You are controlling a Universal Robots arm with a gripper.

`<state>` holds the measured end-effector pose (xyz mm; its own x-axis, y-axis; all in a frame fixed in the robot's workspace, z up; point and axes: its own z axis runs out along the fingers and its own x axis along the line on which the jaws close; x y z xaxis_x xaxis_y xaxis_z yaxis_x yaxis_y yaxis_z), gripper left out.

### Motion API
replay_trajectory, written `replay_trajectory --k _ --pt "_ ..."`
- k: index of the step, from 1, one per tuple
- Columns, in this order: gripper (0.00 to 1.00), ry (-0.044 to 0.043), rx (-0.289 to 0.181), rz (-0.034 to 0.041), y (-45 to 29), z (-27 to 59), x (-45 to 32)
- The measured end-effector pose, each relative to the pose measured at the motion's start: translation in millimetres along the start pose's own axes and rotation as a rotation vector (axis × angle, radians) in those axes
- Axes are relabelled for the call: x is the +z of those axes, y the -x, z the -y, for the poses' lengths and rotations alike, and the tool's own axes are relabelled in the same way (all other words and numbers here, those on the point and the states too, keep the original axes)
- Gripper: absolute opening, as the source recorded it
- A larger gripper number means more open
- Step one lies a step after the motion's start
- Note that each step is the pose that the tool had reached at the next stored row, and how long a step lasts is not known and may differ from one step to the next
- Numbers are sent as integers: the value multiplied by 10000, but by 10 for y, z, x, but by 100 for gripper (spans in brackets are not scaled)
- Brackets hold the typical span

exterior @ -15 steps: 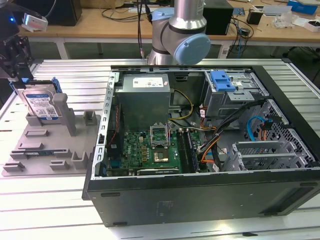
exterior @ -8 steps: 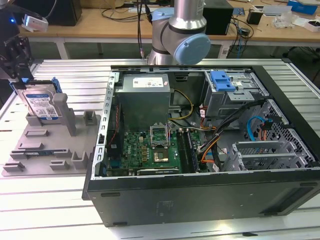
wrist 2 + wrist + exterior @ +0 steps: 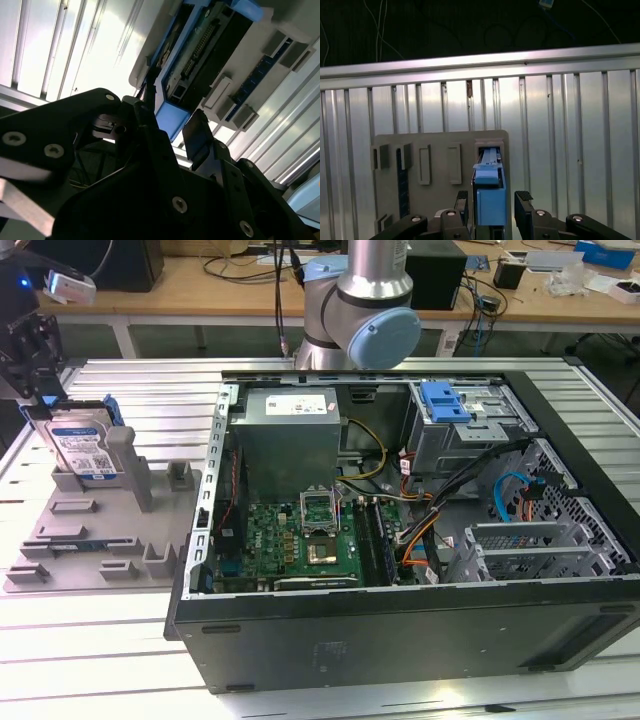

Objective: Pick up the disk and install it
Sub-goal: 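Pick up the disk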

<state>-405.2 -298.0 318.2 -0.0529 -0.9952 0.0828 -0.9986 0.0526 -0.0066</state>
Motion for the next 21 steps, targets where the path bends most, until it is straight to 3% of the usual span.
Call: replay_trajectory --k 21 --pt "49 2 0 0 12 -17 88"
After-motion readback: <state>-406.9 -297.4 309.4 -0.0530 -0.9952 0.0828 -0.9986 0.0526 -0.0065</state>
